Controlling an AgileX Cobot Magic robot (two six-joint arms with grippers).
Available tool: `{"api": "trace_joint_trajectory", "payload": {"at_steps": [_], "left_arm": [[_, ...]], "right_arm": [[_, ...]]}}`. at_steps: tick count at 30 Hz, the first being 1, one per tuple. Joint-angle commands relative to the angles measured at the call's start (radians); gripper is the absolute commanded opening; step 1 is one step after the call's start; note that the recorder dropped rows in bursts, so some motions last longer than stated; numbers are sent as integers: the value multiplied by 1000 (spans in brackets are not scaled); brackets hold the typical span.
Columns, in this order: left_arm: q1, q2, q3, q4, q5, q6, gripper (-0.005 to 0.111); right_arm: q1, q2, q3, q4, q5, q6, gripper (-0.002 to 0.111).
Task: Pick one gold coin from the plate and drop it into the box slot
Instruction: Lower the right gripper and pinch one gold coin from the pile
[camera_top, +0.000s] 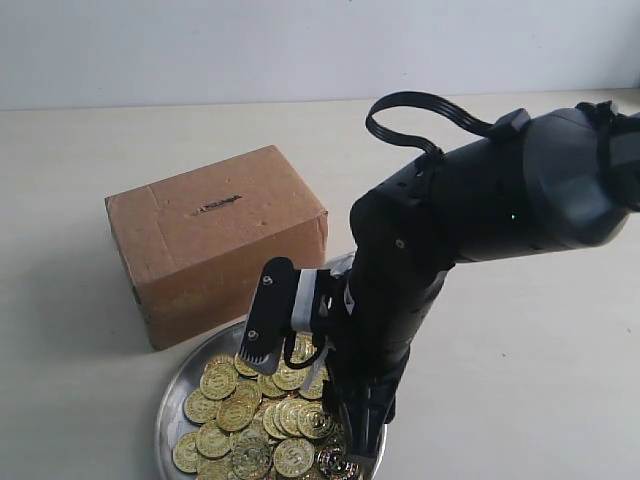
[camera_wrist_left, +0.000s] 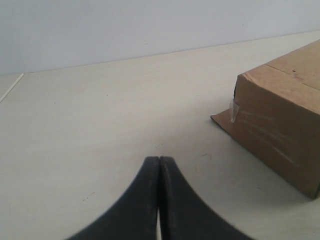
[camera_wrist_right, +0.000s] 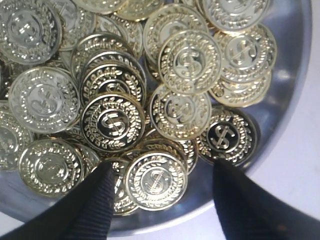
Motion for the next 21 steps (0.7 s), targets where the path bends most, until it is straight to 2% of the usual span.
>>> {"api": "trace_joint_trajectory", "payload": {"at_steps": [1,21], "left_arm": [[-2,-4,3,-12,-8,0,0],[-2,-4,3,-12,-8,0,0]], "right_arm": [[1,0,-6,7,12,5,55],[1,35,-9,34,14,12,55]]}}
